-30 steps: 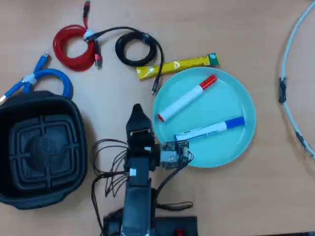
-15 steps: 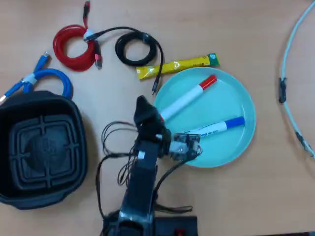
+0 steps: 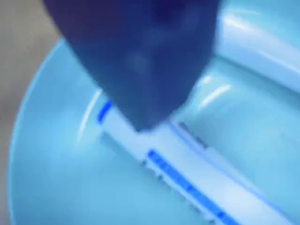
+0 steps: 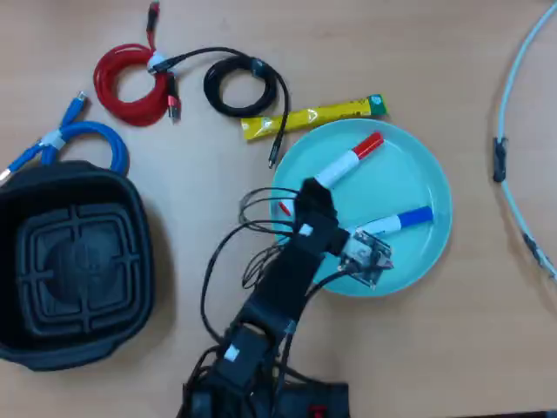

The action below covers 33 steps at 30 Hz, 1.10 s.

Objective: Pick up the blue pen and put it in the black bowl

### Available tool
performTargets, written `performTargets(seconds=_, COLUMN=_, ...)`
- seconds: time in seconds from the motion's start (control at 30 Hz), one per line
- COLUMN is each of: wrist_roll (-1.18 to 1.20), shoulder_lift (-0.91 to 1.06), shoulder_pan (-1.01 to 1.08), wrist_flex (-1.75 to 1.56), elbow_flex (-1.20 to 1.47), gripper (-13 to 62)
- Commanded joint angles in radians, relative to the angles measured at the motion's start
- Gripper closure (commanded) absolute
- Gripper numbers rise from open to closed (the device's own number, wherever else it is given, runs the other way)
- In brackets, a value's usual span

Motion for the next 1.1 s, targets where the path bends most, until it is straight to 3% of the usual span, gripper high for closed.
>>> performTargets(seconds=0.0, wrist_roll=0.014, shoulder_lift=-0.014, shoulder_pan=0.060, wrist_flex=-0.051, elbow_flex=-0.253, gripper=-8.0)
performTargets(seconds=0.2, wrist_roll=0.005, shoulder_lift=-0.037, shoulder_pan=0.140, wrist_flex=-0.041, elbow_flex=-0.313, gripper=-8.0)
performTargets(seconds=0.4, wrist_roll=0.005, shoulder_lift=-0.265, shoulder_pan=0.167, wrist_flex=-0.040, elbow_flex=-0.396, gripper=-8.0)
performTargets(seconds=0.57, wrist_roll=0.003, shoulder_lift=-0.347, shoulder_pan=0.178, wrist_flex=0.002, elbow_flex=-0.448, gripper=-8.0)
performTargets(seconds=1.07, wrist_roll=-0.023, shoulder_lift=-0.347, shoulder_pan=0.160, wrist_flex=0.077, elbow_flex=-0.431, gripper=-8.0)
